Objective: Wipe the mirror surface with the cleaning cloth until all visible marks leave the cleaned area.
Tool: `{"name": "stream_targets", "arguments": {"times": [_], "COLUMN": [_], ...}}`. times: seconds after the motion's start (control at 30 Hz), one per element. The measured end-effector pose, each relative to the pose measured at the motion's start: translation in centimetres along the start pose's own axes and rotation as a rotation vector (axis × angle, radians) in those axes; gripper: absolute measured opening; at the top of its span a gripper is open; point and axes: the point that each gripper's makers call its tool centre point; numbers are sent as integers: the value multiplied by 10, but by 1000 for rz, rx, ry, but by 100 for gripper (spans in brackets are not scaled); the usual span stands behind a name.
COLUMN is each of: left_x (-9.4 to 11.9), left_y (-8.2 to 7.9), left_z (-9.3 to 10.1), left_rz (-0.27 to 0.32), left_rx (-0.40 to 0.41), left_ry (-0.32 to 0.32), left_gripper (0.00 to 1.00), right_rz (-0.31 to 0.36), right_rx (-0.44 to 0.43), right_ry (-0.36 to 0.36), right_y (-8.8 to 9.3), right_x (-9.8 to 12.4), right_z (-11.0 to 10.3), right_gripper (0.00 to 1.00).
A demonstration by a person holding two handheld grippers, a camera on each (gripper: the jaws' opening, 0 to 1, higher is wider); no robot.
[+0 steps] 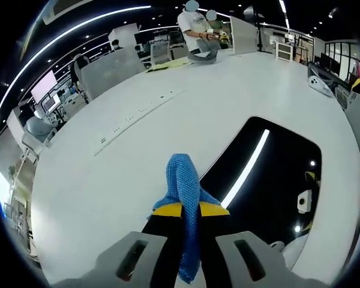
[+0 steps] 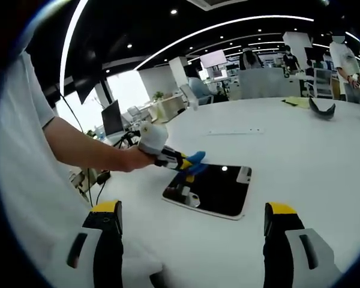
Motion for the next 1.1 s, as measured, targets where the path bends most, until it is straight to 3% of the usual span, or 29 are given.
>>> {"name": "stream_targets", "arguments": {"times": [1.1], "left_x": [-10], "left_y": [-17], "left_z": [20], "left_rz": [-9], "left_rx": [-40], "left_ry": [23], "left_gripper": [5], "right_rz": [12], "right_rx": [-12], "right_ry": [1], "right_y": [-3], "right_x": [2], "right_z": [1], "right_gripper": [100]}}
Point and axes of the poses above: the point that each gripper's makers call its tool centre point, and the gripper's own axes: x roughly backward along the fingers, z roughly to its right, y roughly out of its underside, and after that the axes turned 4 degrees about -z, right-handed
